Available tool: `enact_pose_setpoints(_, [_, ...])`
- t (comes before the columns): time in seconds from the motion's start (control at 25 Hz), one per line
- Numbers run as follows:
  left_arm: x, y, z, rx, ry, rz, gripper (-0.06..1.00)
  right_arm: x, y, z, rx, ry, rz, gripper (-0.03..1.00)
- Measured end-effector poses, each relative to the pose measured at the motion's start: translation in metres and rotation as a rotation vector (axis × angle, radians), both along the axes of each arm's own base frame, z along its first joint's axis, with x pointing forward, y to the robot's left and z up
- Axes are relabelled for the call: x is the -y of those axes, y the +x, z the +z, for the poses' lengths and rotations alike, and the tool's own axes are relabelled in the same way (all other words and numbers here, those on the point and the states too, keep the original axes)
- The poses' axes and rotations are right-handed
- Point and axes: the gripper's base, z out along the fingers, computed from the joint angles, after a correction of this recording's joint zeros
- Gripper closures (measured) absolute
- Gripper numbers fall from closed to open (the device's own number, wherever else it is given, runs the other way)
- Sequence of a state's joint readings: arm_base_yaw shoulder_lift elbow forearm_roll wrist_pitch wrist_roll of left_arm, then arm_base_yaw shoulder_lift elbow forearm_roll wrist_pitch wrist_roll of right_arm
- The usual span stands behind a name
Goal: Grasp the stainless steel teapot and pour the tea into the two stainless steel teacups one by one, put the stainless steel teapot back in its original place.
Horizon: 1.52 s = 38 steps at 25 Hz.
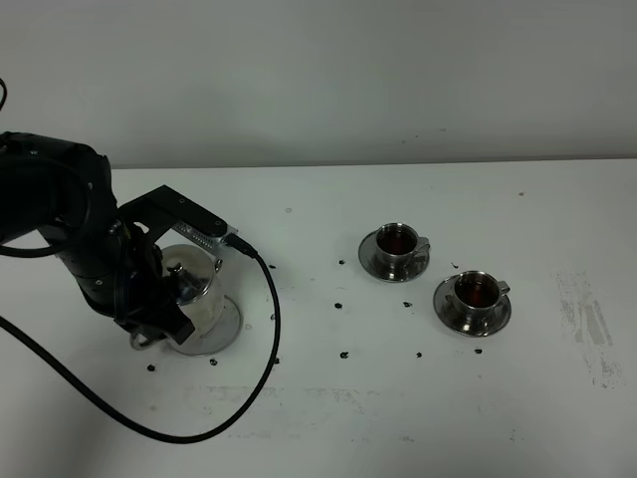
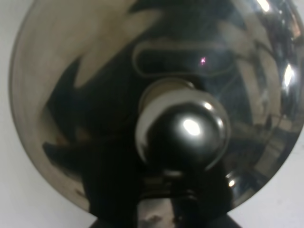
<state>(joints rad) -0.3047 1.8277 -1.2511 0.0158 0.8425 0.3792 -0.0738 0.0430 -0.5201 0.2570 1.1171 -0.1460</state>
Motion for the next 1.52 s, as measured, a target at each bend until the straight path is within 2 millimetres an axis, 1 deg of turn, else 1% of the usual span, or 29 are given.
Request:
enact_pose_setpoints(0.32, [-0.001, 0.009, -0.022, -0.015, -0.003, 0.059, 0.77, 0.000, 0.000, 0.000, 0.000, 0.000, 0.000, 0.50])
enact_pose_setpoints(0.48, [0.000, 0.012, -0.029, -0.008, -0.006, 0.066, 0.77, 0.000, 0.000, 0.000, 0.000, 0.000, 0.000, 0.50])
enact_pose_setpoints(1.04, [0.002, 0.014, -0.030, 0.002, -0.029, 0.080, 0.77, 0.000, 0.000, 0.000, 0.000, 0.000, 0.000, 0.50])
enact_pose_setpoints(1.28, [0.002, 0.016, -0.044, -0.030, -0.018, 0.081, 0.77, 0.000, 0.000, 0.000, 0.000, 0.000, 0.000, 0.50])
enact_pose_setpoints(1.52, [0.003, 0.017, -0.046, -0.020, -0.022, 0.082, 0.77, 0.000, 0.000, 0.000, 0.000, 0.000, 0.000, 0.50])
